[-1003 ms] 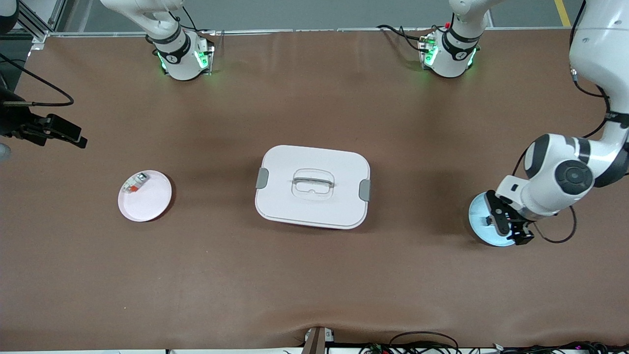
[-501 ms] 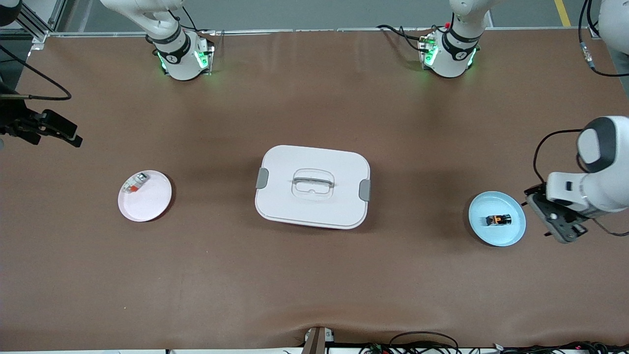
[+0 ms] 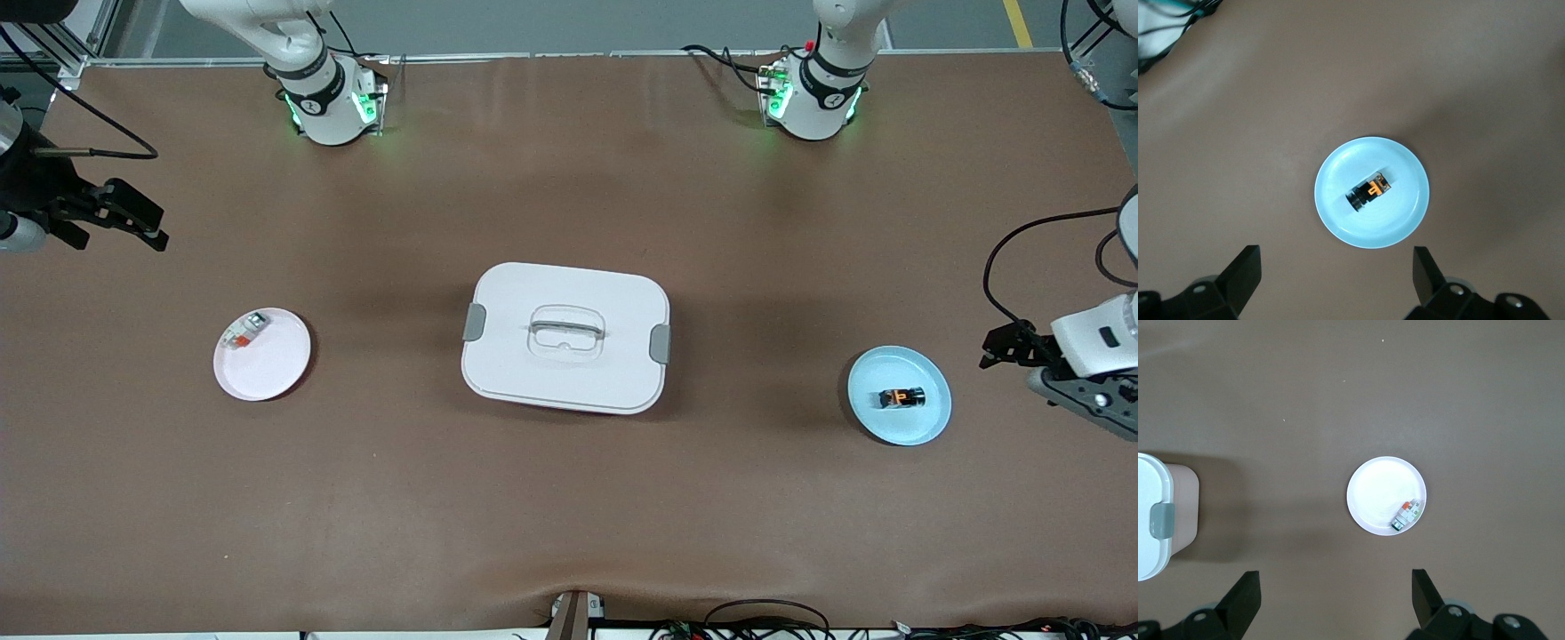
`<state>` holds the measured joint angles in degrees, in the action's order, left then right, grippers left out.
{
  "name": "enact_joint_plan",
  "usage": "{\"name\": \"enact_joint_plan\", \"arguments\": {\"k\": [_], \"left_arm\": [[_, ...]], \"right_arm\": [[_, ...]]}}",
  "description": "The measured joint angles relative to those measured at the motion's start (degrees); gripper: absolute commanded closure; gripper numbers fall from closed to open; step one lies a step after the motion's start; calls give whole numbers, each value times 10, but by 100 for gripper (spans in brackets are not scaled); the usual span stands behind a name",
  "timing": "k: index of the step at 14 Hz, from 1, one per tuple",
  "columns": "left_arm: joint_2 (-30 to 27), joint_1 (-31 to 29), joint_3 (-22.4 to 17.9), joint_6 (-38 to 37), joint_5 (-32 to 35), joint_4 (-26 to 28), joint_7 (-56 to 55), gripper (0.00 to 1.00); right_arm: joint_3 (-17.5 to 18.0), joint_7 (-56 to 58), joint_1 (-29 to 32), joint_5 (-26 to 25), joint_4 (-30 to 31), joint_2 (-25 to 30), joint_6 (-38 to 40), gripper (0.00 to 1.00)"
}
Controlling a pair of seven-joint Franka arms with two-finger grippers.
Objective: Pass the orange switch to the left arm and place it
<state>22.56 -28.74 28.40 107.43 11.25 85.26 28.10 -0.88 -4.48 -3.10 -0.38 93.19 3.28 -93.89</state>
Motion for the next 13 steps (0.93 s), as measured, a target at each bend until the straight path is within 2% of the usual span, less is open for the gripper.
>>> {"name": "enact_joint_plan", "arguments": {"k": [3,10,12,13], "left_arm": [[-32,2,4,-21,-12,-2,-89,0],[-87,7,17,-67,-14,-3,-194,0],[-105,37,2,-96,-14,-4,-216,0],[-117,66,-21,-112,-14,-4,-241,0]], "right_arm": [[-4,0,3,-1,-2,0,-3,0],[1,0,21,-1,-34,-6,-9,0],[14,1,43,-1,-37,-9,-9,0],[17,1,44,-1,-37,-9,-9,0]]}}
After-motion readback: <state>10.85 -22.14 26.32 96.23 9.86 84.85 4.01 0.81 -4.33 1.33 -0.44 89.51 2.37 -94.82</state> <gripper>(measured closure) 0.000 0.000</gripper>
